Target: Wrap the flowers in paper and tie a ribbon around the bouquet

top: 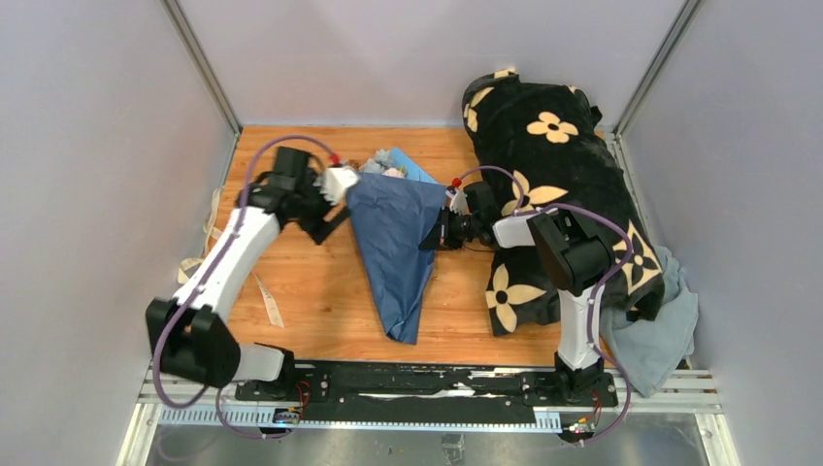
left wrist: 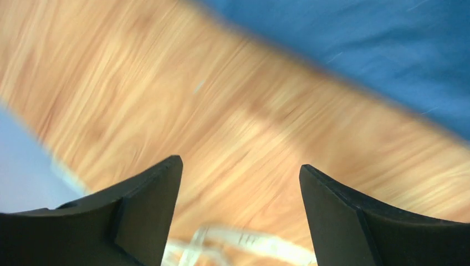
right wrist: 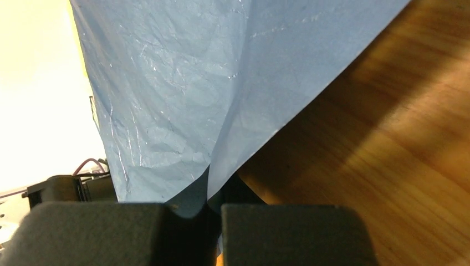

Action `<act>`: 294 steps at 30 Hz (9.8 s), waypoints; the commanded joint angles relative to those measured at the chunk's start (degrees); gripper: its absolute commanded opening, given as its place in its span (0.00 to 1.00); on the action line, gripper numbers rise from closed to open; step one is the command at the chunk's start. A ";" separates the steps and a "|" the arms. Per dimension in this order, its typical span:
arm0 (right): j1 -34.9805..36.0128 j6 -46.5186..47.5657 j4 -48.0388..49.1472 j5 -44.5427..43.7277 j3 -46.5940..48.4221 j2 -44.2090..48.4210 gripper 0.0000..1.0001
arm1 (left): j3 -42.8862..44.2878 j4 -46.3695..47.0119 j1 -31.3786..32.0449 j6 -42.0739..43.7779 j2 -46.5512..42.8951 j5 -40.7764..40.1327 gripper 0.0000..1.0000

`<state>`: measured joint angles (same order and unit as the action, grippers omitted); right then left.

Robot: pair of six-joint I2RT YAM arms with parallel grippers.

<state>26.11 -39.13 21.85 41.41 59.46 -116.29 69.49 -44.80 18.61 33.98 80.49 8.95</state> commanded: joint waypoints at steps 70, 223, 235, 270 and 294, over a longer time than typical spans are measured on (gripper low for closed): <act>-1.23 11.77 -34.45 -4.69 27.48 -1.04 0.00 | 9.81 -24.55 29.84 9.12 -2.16 22.24 0.00; 40.22 104.93 -68.51 -33.67 -7.02 32.35 0.72 | -4.43 10.65 -1.60 -29.67 25.96 12.19 0.00; 35.28 106.68 -64.06 -41.32 -6.95 21.92 0.23 | -4.16 9.70 -1.56 -29.35 25.86 11.65 0.00; 18.01 45.66 7.00 4.00 -1.79 45.59 0.00 | 3.62 5.78 0.46 -24.41 24.44 14.55 0.00; 18.63 17.02 17.92 -13.22 -0.08 -1.16 0.00 | 1.80 5.73 -6.98 -20.55 2.69 30.80 0.00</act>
<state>48.23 -16.45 47.46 29.91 54.87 -112.75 72.29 -38.28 11.11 8.29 93.49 32.10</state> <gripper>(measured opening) 0.005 0.006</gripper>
